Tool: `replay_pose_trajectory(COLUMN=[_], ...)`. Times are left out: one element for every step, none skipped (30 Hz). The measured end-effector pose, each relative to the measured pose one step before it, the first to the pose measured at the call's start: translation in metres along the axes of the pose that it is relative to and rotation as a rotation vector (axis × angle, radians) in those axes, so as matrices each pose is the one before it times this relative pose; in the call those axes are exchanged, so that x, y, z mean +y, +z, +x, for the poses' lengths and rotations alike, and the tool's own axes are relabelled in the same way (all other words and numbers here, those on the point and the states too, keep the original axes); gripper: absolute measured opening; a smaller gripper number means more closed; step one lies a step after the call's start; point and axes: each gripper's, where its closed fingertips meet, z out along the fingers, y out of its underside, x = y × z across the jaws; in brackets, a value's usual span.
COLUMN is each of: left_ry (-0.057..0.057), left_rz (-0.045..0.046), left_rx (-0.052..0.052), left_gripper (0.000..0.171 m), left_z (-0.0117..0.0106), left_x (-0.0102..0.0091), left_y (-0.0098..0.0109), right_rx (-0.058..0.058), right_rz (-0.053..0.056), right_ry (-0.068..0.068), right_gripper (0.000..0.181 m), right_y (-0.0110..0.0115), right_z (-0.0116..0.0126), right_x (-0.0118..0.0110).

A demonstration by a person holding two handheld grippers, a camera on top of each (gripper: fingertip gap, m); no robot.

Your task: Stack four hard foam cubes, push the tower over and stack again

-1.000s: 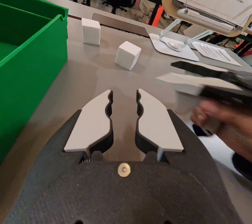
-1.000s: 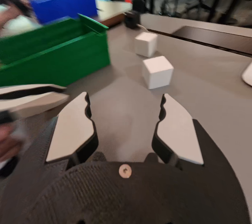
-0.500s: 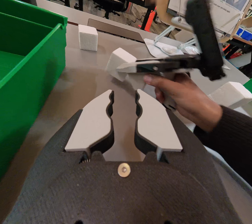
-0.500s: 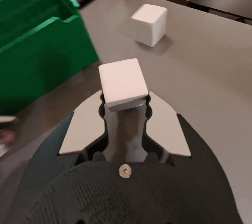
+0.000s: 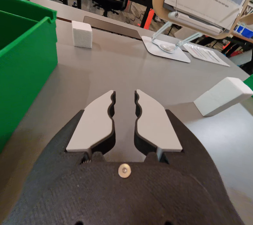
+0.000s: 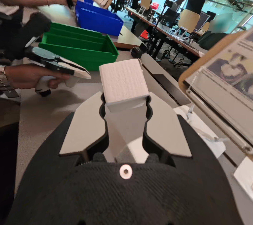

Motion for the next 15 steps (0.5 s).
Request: replay_pose_trajectory(left_ry=[0.0135, 0.0091, 0.0080, 0.0076, 0.0052, 0.0029, 0.0010, -0.0013, -0.0041, -0.0066, -0.0078, -0.0065, -0.0035, -0.0004, 0.0008], left_rz=[-0.00944, -0.00920, -0.01060, -0.01318, -0.00889, -0.00333, -0.00366, -0.00562, -0.00513, -0.00387, -0.00318, -0.00319, -0.00212, -0.00115, -0.00038], left_rx=[0.0040, 0.0085, 0.0145, 0.0127, 0.0044, 0.0004, 0.0017, 0.0035, 0.0046, 0.0057, 0.0064, 0.0063, 0.0049, 0.0032, 0.0008], left_gripper=[0.026, 0.026, 0.026, 0.026, 0.026, 0.026, 0.026, 0.026, 0.026, 0.026, 0.026, 0.026, 0.026, 0.026, 0.026], left_z=[0.00399, 0.00441, 0.00463, 0.00375, 0.00208, 0.00098, 0.00080, 0.00064, 0.00059, 0.00051, 0.00051, 0.00051, 0.00033, 0.00010, -0.00014], left_x=[0.00281, 0.00249, 0.00258, 0.00266, 0.00203, 0.00124, 0.00120, 0.00127, 0.00125, 0.00098, 0.00084, 0.00060, 0.00025, -0.00011, -0.00024], left_y=[0.00142, 0.00167, 0.00183, 0.00173, 0.00155, 0.00118, 0.00128, 0.00119, 0.00109, 0.00086, 0.00057, 0.00038, 0.00031, 0.00000, -0.00002], right_rx=[-0.0358, -0.0485, -0.0216, -0.0080, -0.0083, -0.0112, -0.0267, -0.0399, -0.0401, -0.0213, -0.0056, -0.0101, -0.0173, -0.0187, -0.0146], right_rz=[-0.0002, -0.0408, -0.0497, -0.0412, -0.0319, -0.0248, -0.0259, -0.0239, -0.0290, -0.0255, -0.0153, -0.0042, 0.0068, 0.0074, -0.0023], right_ry=[0.0478, 0.0454, 0.0426, 0.0195, -0.0054, -0.0185, -0.0193, -0.0132, -0.0063, -0.0079, -0.0078, 0.0022, 0.0178, 0.0208, 0.0108], right_gripper=[0.058, 0.058, 0.058, 0.058, 0.058, 0.058, 0.058, 0.058, 0.058, 0.058, 0.058, 0.058, 0.058, 0.058, 0.058], right_y=[-0.01203, -0.01010, -0.00866, -0.00634, -0.00403, -0.00183, 0.00003, 0.00140, 0.00251, 0.00282, 0.00291, 0.00298, 0.00268, 0.00225, 0.00179], right_z=[0.01428, 0.01225, 0.01358, 0.01153, 0.00733, 0.00413, 0.00066, -0.00162, -0.00155, 0.00084, 0.00255, 0.00123, -0.00020, -0.00143, -0.00188], right_x=[0.00957, 0.01348, 0.01349, 0.01116, 0.00862, 0.00669, 0.00548, 0.00422, 0.00417, 0.00303, 0.00157, 0.00007, -0.00102, -0.00076, 0.00112])
